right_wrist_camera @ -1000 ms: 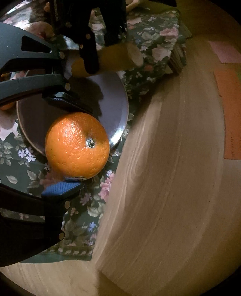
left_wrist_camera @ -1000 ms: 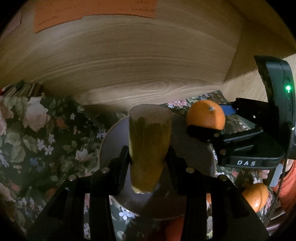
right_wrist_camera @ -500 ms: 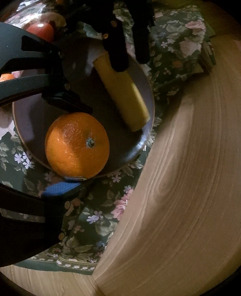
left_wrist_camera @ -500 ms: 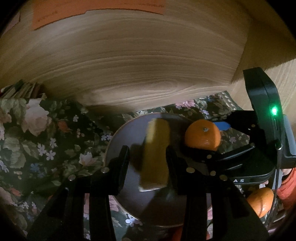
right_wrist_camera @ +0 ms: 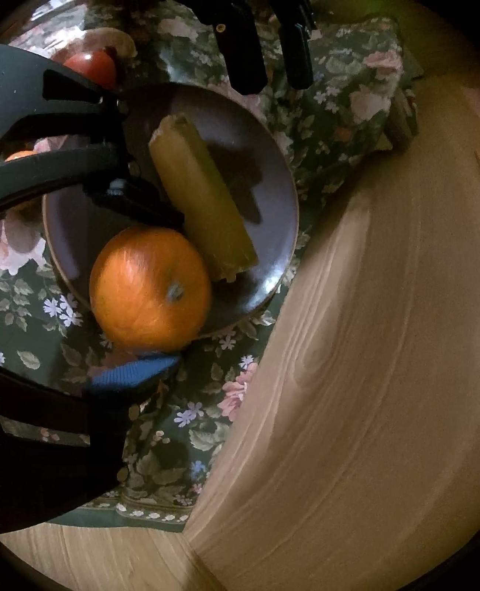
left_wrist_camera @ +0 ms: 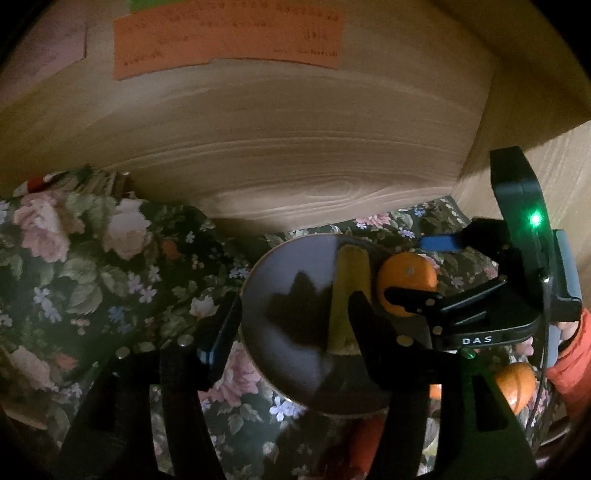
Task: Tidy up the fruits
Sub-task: 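Lower the orange onto the dark plate and open the right tool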
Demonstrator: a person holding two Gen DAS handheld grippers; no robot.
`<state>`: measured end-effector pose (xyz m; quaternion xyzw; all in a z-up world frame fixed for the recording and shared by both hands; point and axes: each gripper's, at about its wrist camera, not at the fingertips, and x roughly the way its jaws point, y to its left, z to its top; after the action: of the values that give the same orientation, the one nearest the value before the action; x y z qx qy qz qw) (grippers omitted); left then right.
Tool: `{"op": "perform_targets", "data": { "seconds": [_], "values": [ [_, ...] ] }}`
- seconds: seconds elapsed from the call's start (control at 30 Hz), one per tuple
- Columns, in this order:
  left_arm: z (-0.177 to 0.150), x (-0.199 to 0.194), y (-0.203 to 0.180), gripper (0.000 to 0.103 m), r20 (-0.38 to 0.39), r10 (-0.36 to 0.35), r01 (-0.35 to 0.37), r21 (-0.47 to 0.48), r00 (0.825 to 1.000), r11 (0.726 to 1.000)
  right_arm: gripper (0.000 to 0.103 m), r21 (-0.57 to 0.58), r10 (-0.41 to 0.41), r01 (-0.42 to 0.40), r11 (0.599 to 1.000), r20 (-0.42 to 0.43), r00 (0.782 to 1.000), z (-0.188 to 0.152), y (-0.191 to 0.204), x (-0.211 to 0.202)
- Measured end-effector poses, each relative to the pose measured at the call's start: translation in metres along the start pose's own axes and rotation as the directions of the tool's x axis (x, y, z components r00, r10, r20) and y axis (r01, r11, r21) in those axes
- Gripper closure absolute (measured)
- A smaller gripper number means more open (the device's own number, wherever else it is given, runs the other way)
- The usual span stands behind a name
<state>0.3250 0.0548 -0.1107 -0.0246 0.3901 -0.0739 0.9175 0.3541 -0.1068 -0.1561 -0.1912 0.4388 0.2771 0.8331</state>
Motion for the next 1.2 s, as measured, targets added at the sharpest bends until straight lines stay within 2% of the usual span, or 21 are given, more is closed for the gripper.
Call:
{"op": "perform_targets", "data": {
  "seconds": [0.03, 0.2, 0.43, 0.67, 0.73, 0.87, 1.07, 1.2],
  "values": [
    [-0.001, -0.002, 0.001, 0.043, 0.000, 0.003, -0.003, -0.001, 1.000, 1.000, 0.021, -0.014, -0.009, 0.009, 1.000, 0.012, 1.000, -0.001, 0.003, -0.003],
    [-0.008, -0.016, 0.001, 0.043, 0.007, 0.005, -0.005, -0.011, 1.000, 1.000, 0.020, -0.039, -0.050, 0.051, 0.998, 0.031, 0.998, 0.002, 0.006, -0.017],
    [-0.023, -0.043, -0.008, 0.040, 0.037, 0.010, -0.010, 0.001, 0.999, 1.000, 0.020, 0.056, -0.039, 0.032, 0.998, 0.134, 0.990, -0.008, -0.002, -0.074],
    [-0.049, -0.071, -0.022, 0.036, 0.064, 0.019, -0.020, 0.017, 0.998, 1.000, 0.017, 0.146, -0.091, 0.057, 0.988, 0.233, 0.968, -0.047, 0.001, -0.126],
    [-0.058, -0.077, -0.026, 0.031, 0.068, 0.020, -0.021, 0.021, 0.997, 1.000, 0.017, 0.171, -0.111, 0.070, 0.983, 0.245, 0.963, -0.063, 0.008, -0.137],
    [-0.080, -0.091, -0.034, 0.021, 0.072, 0.028, -0.030, 0.036, 0.997, 0.999, 0.017, 0.212, -0.128, 0.076, 0.974, 0.242, 0.962, -0.091, 0.018, -0.144],
    [-0.110, -0.092, -0.046, 0.020, 0.043, 0.039, -0.042, 0.075, 0.998, 0.996, 0.017, 0.267, -0.088, 0.027, 0.963, 0.216, 0.972, -0.123, 0.029, -0.137],
    [-0.125, -0.085, -0.050, 0.020, 0.008, 0.030, -0.030, 0.081, 1.000, 0.996, 0.017, 0.268, -0.101, 0.043, 0.963, 0.206, 0.973, -0.134, 0.039, -0.132]
  ]
}}
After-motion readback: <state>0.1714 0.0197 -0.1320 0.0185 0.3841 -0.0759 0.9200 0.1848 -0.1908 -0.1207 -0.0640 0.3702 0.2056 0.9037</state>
